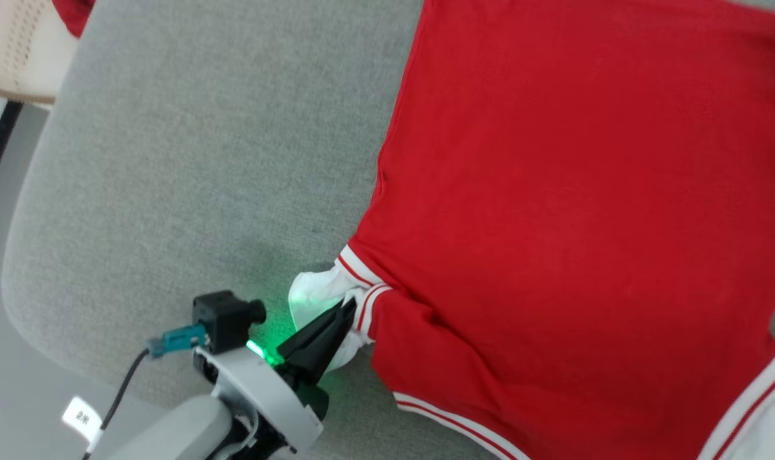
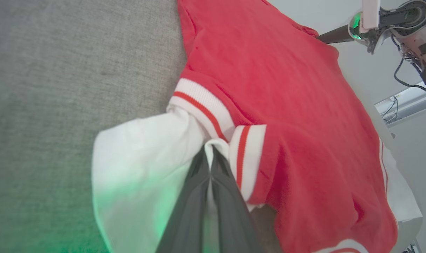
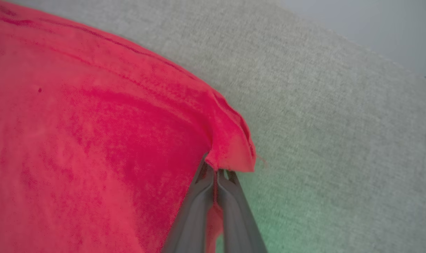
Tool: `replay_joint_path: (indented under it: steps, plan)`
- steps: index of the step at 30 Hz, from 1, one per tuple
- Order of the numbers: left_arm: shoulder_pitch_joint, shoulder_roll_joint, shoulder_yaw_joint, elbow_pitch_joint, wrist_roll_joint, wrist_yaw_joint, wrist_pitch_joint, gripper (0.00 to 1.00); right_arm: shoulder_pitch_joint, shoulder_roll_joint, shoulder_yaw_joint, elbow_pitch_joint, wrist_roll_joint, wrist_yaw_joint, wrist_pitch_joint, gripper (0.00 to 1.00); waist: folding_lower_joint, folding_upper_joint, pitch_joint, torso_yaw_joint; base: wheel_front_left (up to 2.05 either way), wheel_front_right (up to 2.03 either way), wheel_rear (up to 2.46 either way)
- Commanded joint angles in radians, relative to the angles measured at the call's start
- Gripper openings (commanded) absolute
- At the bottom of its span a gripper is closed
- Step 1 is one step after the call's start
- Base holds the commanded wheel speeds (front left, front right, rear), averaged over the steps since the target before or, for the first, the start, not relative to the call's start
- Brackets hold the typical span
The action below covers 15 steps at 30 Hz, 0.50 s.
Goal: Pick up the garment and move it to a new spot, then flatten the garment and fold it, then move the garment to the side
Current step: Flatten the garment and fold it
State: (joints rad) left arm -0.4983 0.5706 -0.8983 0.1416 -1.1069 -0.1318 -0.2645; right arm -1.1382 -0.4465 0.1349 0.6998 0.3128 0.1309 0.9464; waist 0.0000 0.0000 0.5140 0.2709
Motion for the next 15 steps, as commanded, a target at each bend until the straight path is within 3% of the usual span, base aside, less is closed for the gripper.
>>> replay_joint_path:
  steps: [1,7,10,15]
  plan:
    - [0.028,0.004,0.012,0.015,0.014,0.003,0.001,0.00,0.067,-0.018,0.029,-0.020,0.049,-0.001,-0.008,0.00,0.0000,0.0000,-0.071,-0.028,0.00,0.00,0.00]
    - [0.099,0.014,0.062,0.042,0.036,0.003,0.001,0.00,0.287,-0.145,0.091,-0.255,0.252,0.000,0.028,0.00,0.0000,0.0000,-0.174,-0.064,0.00,0.00,0.00]
    - [0.137,0.021,0.085,0.049,0.046,0.003,0.001,0.00,0.441,-0.219,0.064,-0.391,0.334,-0.001,0.056,0.00,0.0000,0.0000,-0.213,-0.086,0.00,0.00,0.00]
    - [0.197,0.025,0.121,0.066,0.058,0.003,0.001,0.00,0.734,-0.271,-0.023,-0.597,0.421,-0.001,0.109,0.00,0.0000,0.0000,-0.276,-0.129,0.00,0.00,0.00]
